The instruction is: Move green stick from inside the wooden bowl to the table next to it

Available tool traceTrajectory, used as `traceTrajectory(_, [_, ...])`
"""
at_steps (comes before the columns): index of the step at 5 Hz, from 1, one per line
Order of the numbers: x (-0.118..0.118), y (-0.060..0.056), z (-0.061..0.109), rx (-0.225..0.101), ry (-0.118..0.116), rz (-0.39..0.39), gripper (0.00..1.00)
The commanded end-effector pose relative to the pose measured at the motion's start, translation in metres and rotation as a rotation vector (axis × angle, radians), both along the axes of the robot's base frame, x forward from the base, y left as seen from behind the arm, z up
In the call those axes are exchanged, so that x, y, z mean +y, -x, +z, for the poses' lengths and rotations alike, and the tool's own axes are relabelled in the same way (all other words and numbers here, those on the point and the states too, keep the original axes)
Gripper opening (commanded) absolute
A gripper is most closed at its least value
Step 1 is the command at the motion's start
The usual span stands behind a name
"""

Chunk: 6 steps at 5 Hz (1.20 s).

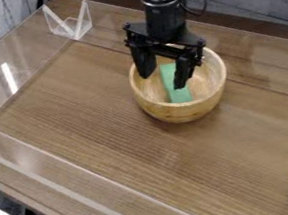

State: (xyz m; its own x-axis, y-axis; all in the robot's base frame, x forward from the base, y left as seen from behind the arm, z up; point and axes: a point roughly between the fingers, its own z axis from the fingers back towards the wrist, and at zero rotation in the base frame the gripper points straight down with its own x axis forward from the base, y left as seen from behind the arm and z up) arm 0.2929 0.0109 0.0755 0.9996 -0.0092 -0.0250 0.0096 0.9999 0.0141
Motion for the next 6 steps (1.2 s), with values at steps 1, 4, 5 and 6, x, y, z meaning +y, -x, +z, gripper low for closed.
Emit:
traceTrajectory(1, [0.003, -0.006, 0.004, -0.046, -0.007, 0.008, 1.0])
traceTrajectory(4, [0.003, -0.01, -0.007, -0.066, -0.012, 0.019, 1.0])
traceTrajectory(5, [0.003, -0.011, -0.009, -0.07, -0.013, 0.023, 1.0])
traceTrajectory(6, [0.003, -0.012, -0.01, -0.076, -0.012, 0.027, 1.0])
